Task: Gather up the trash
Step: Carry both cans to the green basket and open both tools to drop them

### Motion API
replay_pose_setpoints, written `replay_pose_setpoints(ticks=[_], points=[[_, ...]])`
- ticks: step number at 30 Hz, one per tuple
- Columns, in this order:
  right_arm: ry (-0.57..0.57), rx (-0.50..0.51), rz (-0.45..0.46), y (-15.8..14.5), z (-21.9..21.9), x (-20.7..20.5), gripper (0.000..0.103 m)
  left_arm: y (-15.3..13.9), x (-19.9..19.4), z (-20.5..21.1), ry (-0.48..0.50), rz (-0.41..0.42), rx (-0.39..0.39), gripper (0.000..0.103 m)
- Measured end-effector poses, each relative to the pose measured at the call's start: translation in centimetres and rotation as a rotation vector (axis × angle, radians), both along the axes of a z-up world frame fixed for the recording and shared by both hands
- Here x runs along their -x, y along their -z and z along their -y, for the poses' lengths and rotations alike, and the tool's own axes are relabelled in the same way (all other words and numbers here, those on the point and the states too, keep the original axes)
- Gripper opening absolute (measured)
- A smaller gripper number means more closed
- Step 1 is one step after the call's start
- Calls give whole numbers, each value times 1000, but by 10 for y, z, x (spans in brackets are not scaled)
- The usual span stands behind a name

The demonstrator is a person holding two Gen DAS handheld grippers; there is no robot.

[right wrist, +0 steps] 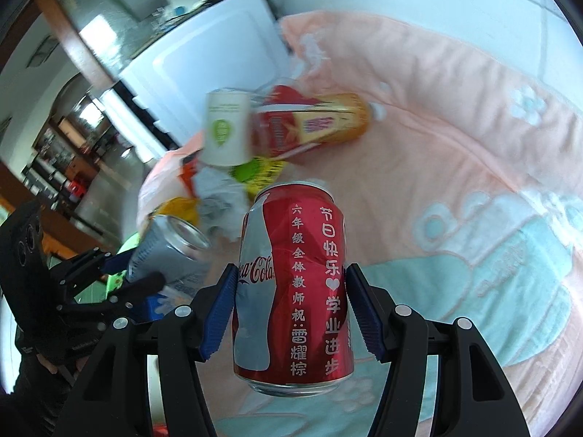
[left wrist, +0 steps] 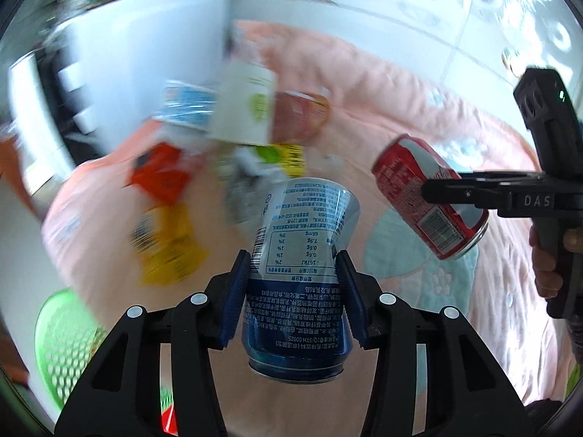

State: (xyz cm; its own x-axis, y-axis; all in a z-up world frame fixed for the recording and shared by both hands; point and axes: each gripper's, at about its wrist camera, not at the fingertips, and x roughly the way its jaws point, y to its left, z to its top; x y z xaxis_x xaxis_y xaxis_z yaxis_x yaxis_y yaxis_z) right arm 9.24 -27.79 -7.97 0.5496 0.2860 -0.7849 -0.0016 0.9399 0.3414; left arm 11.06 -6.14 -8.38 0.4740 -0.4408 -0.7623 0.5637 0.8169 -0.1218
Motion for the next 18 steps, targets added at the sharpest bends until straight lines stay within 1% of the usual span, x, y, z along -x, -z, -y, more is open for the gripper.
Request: replay_pose_setpoints(ticks=[3, 5, 6, 9, 12, 13, 15, 16, 17, 18], points=[[-68, -5, 21, -9, -27, -7, 58, -11, 12, -44, -102, 38, 5, 48], [-121, -12, 32, -14, -48, -13, 58, -15, 19, -74, -176, 62, -12, 48], [-145, -14, 37, -16, -58, -15, 58, -15, 22, -93, -231, 71, -28, 48], [-233, -21, 46, -19, -98, -29, 58, -9, 27, -144, -359, 57, -51, 48], [-320, -28, 42, -14, -142, -42, 58, 6, 29, -187, -479, 31, -105, 47], [-345, -30, 38, -13, -156, -45, 58, 12, 29, -195, -508, 21, -117, 47], [-397, -31, 27, -6, -185, -53, 58, 30, 28, -220, -579, -18, -156, 47], [-424, -27, 17, -1, -203, -58, 58, 36, 26, -230, -605, -33, -170, 47], [-441, -28, 10, 2, -211, -60, 58, 41, 25, -234, -621, -44, -178, 47], [-468, -29, -3, 7, -226, -63, 58, 51, 25, -246, -652, -70, -188, 47]])
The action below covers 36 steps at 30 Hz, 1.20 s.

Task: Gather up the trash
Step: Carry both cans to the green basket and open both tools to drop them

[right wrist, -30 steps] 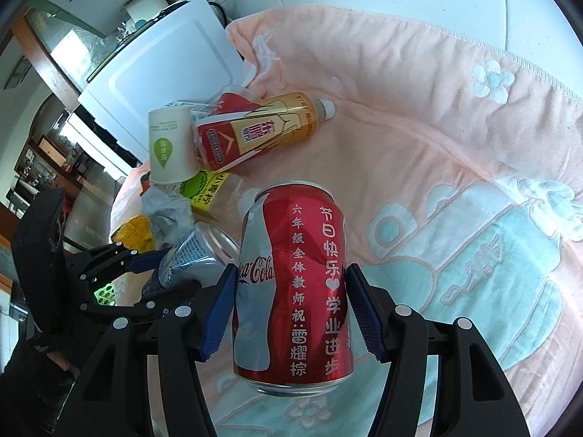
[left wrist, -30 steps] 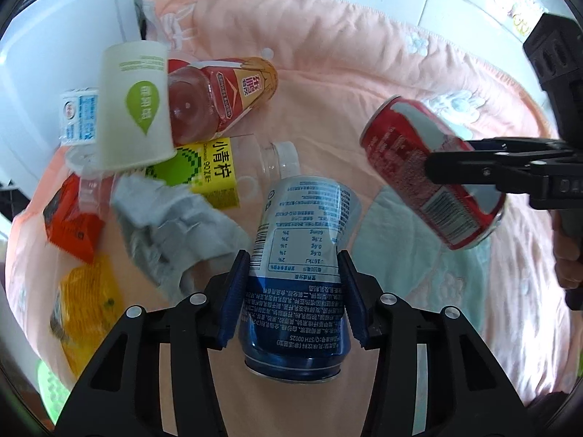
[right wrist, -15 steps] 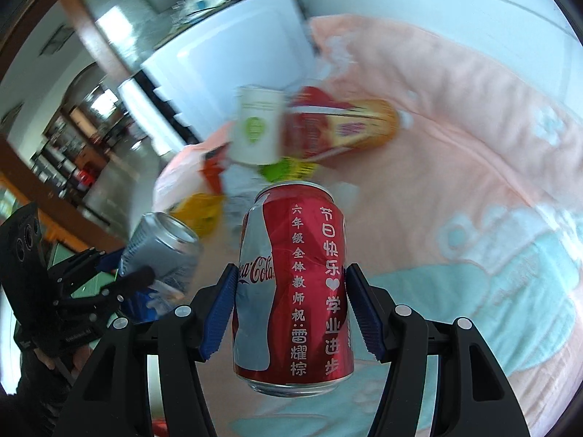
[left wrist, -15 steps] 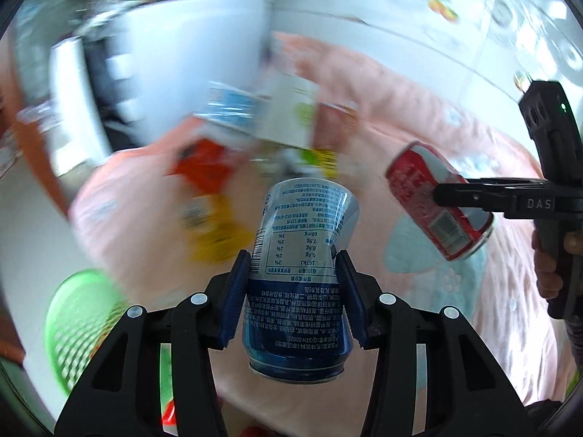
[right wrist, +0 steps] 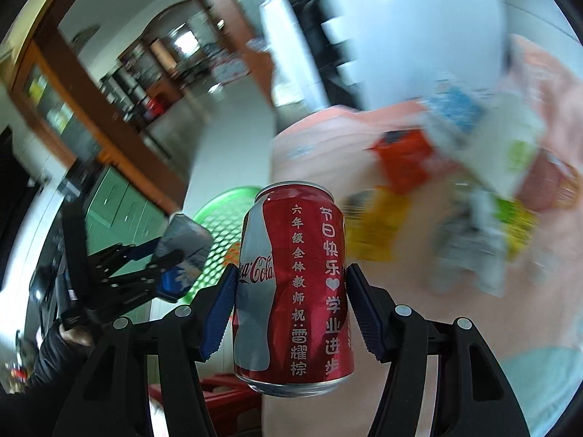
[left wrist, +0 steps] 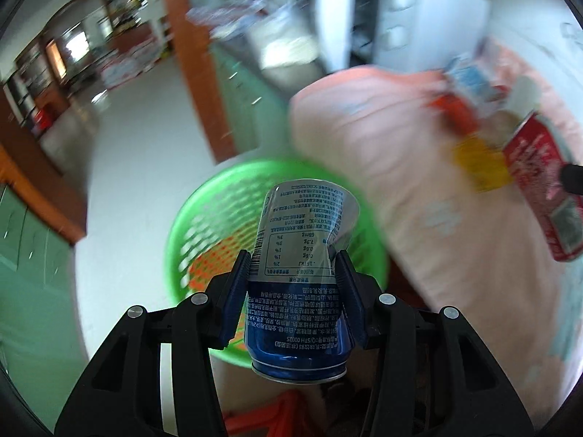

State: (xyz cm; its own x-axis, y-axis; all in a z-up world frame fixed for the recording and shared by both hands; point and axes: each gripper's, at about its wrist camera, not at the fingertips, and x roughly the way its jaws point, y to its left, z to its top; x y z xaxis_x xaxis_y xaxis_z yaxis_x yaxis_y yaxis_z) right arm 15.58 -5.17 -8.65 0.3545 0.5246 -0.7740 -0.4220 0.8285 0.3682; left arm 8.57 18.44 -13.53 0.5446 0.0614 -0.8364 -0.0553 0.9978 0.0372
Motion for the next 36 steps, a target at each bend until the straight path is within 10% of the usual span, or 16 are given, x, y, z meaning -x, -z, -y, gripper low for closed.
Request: replay_pose_setpoints(ticks=[14, 36], points=[[-149, 88, -131, 79, -118, -35, 58, 59, -11, -62, -168, -139, 52, 48], [-191, 104, -128, 98, -150, -37, 66, 30, -3, -82, -235, -72, 46, 61]])
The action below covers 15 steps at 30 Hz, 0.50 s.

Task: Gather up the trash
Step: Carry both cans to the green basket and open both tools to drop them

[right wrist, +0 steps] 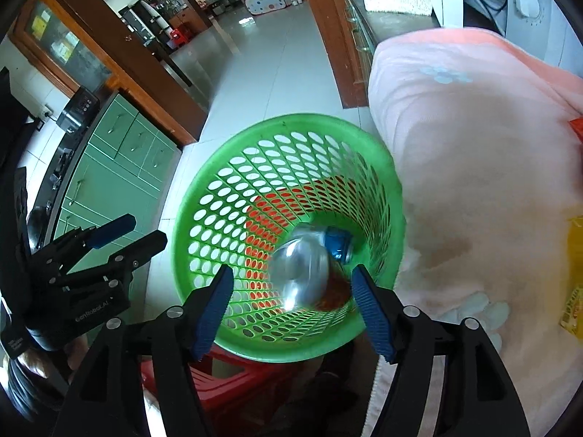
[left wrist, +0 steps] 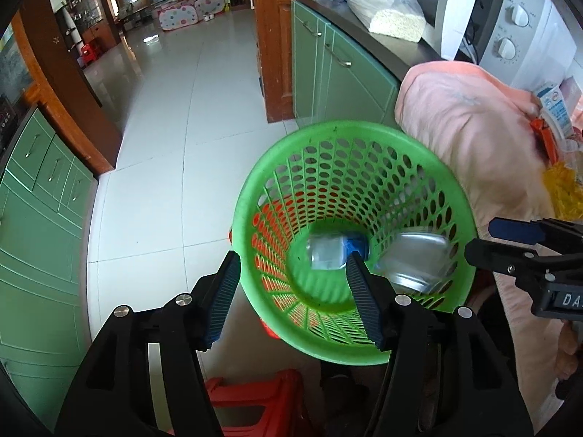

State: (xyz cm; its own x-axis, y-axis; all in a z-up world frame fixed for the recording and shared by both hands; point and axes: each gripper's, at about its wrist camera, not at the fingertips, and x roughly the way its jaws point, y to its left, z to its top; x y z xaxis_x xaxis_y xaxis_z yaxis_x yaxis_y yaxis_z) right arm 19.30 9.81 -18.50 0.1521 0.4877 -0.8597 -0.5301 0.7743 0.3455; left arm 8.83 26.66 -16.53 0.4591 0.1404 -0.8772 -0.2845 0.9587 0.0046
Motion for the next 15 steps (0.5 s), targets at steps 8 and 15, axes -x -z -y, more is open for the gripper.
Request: replay_pose_setpoints(ticks=[8, 15], points=[[39, -31, 69, -32, 36, 12, 67, -27, 8, 11, 13, 58, -8, 67], [149, -45, 149, -66, 95, 24, 67, -46, 7, 39, 67, 107, 5, 69]])
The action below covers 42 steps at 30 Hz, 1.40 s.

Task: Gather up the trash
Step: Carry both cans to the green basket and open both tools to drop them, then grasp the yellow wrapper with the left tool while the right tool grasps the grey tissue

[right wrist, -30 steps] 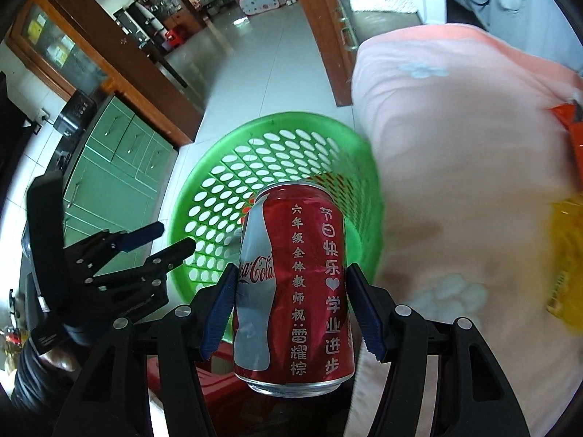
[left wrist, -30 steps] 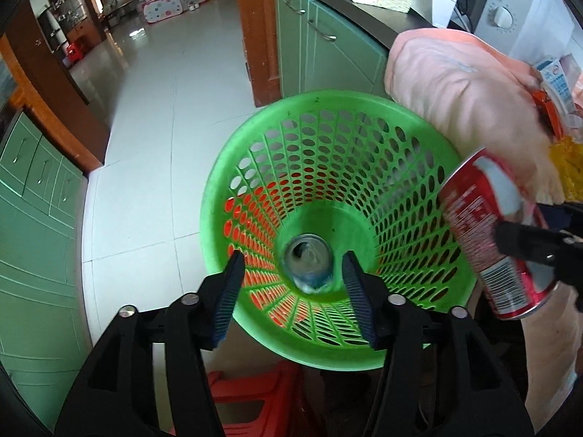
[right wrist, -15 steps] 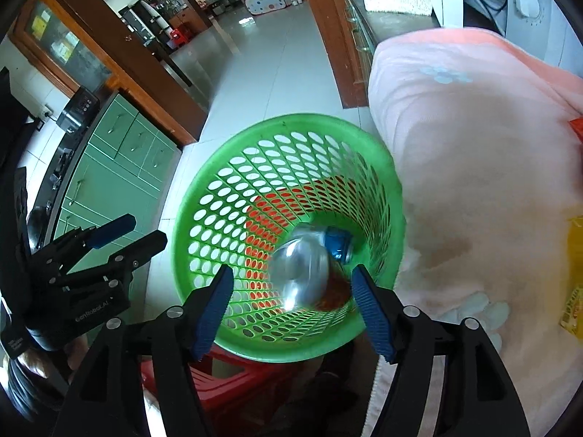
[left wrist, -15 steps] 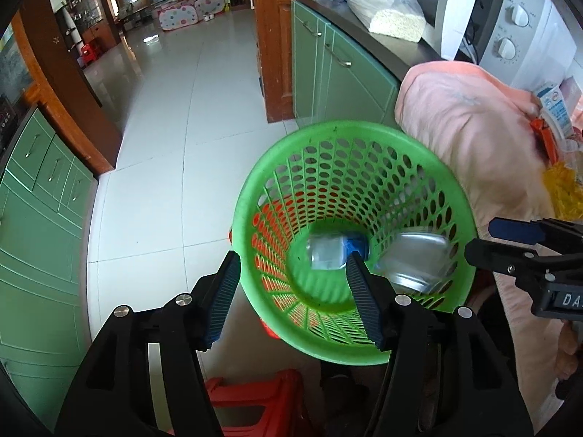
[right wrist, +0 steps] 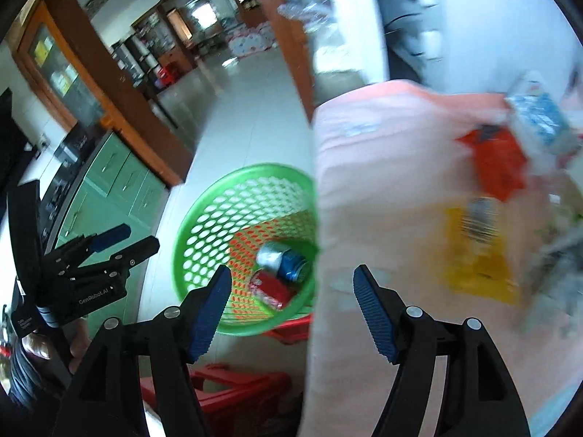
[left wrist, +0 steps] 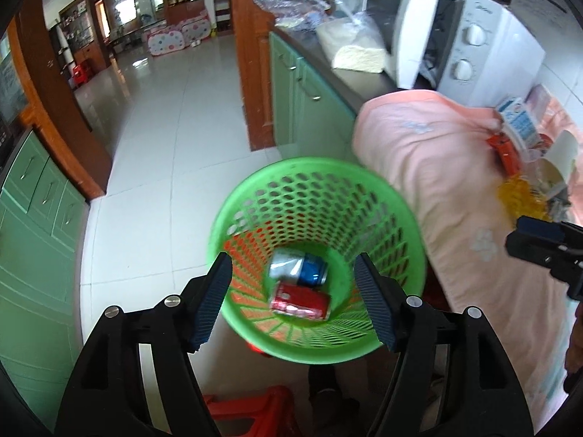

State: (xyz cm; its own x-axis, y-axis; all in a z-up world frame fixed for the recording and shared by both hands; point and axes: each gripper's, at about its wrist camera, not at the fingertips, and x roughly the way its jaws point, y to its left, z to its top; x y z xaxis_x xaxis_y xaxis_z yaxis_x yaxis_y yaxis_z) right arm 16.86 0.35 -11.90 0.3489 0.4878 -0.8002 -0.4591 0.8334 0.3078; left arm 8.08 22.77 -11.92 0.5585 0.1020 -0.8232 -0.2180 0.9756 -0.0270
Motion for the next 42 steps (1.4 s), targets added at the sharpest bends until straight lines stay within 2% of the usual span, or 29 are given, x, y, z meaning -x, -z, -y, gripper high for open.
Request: replay_pose_setpoints(ticks=[10, 19, 23, 29, 33, 34, 36, 42], points=[[254, 14, 91, -29, 115, 9, 68, -8, -8, 49, 100, 21, 17, 71], [433, 85, 79, -8, 186, -14, 68, -20, -18, 69, 145, 39, 46, 71], [452, 80, 44, 5, 195, -27, 68, -24, -30, 84, 172, 48, 66, 71], [439, 123, 29, 24, 181, -41, 68, -34, -47, 109, 223, 64, 84, 71], [442, 108, 5, 36, 177, -51, 67, -39, -62, 131, 276, 68, 118, 71], [438, 104, 2, 37, 176, -52, 66, -40, -65, 136, 287, 67, 117, 71], [428, 93, 1, 39, 175, -53, 57, -39, -72, 147, 313, 64, 117, 71], [420, 66, 3, 36, 179, -51, 49, -33, -90, 173, 363, 38, 160, 71]])
